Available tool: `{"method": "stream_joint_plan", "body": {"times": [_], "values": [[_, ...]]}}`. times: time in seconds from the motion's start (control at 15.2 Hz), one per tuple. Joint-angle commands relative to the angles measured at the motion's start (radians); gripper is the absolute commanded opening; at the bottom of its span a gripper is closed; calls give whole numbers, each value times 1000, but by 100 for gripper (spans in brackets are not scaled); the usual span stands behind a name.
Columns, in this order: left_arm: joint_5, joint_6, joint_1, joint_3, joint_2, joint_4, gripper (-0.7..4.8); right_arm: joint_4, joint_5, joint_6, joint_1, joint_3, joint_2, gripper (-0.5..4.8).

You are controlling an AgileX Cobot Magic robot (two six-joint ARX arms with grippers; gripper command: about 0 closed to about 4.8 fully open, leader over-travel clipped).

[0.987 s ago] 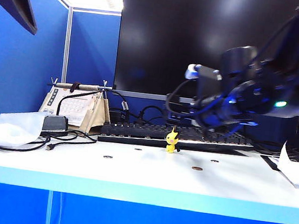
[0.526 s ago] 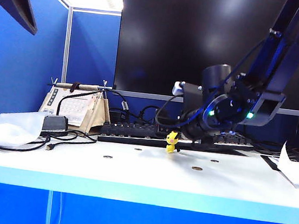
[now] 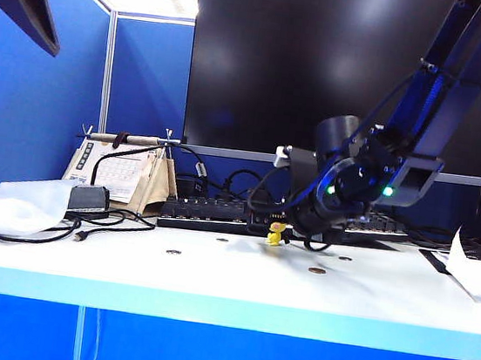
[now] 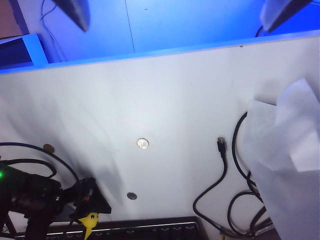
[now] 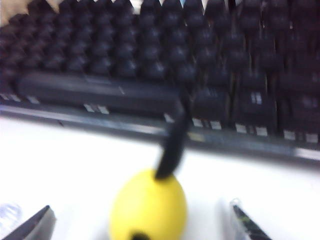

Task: Pick up the doll and place it on the similarly colored coin.

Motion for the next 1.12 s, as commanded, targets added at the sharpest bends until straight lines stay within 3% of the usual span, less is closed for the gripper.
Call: {"method": "stream_joint_plan", "body": {"times": [0.07,0.53,1.12], "values": [[0,0,0,3,-1,12,479,24,29,1,-2,8,-2,479],[0,0,0,3,-1,8,479,49,49,0,-3,9,-1,448],[3,0,0,3,-1,-10,479,44,42,0,-8,47,24,239]]}}
